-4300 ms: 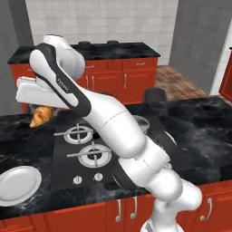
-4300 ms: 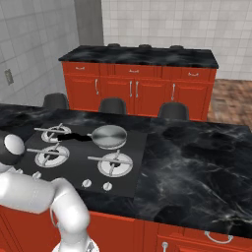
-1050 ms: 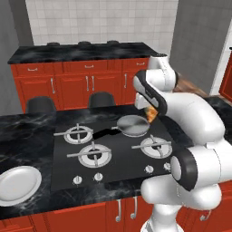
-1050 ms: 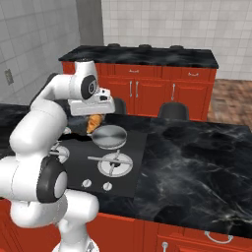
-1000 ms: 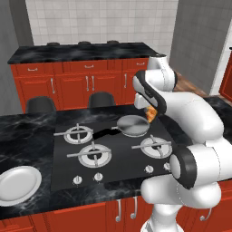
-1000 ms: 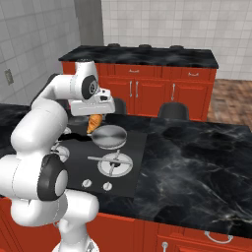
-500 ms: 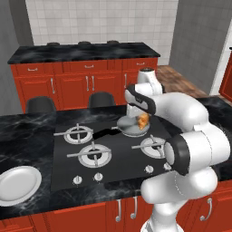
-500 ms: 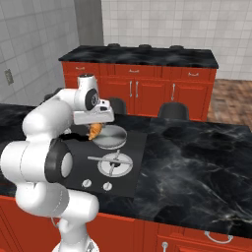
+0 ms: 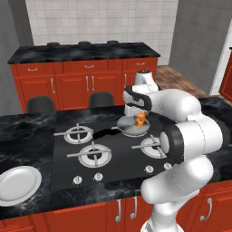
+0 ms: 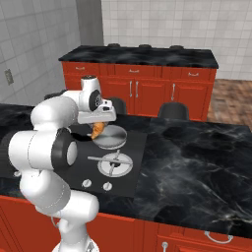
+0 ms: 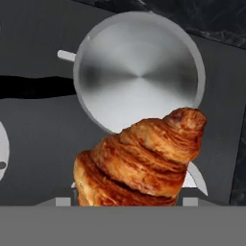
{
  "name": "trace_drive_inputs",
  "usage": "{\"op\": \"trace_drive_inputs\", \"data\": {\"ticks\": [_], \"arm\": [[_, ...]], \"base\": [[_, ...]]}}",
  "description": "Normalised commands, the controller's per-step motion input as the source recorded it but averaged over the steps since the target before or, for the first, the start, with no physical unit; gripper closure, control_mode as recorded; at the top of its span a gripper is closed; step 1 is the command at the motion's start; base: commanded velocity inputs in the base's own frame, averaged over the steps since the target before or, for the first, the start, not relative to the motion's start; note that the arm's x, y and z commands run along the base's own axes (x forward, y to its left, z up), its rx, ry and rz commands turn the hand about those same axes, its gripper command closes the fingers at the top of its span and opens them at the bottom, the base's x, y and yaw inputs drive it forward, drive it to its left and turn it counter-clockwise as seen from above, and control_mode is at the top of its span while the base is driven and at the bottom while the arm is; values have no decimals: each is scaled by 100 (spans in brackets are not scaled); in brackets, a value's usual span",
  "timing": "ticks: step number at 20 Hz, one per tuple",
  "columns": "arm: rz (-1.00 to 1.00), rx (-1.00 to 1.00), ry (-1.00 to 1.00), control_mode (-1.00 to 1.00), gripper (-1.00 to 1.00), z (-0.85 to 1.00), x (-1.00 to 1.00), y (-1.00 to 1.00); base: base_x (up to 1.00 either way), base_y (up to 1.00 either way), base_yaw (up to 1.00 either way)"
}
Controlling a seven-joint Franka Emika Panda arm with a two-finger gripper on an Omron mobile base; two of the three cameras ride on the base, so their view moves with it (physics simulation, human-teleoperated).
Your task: Pick the croissant and place it on the pan. Then turn on the stove to warm the croissant.
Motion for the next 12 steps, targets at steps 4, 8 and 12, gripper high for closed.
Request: {"op": "trace_drive_inputs", "data": {"ticks": [4, 8, 12], "arm": [[0, 0, -1, -100, 100, -12, 51, 0], [0, 0, 0, -100, 100, -6, 28, 0], [0, -1, -1, -100, 100, -20, 32, 0]], "base": [[0, 0, 0], [0, 0, 0], [0, 0, 0]]}}
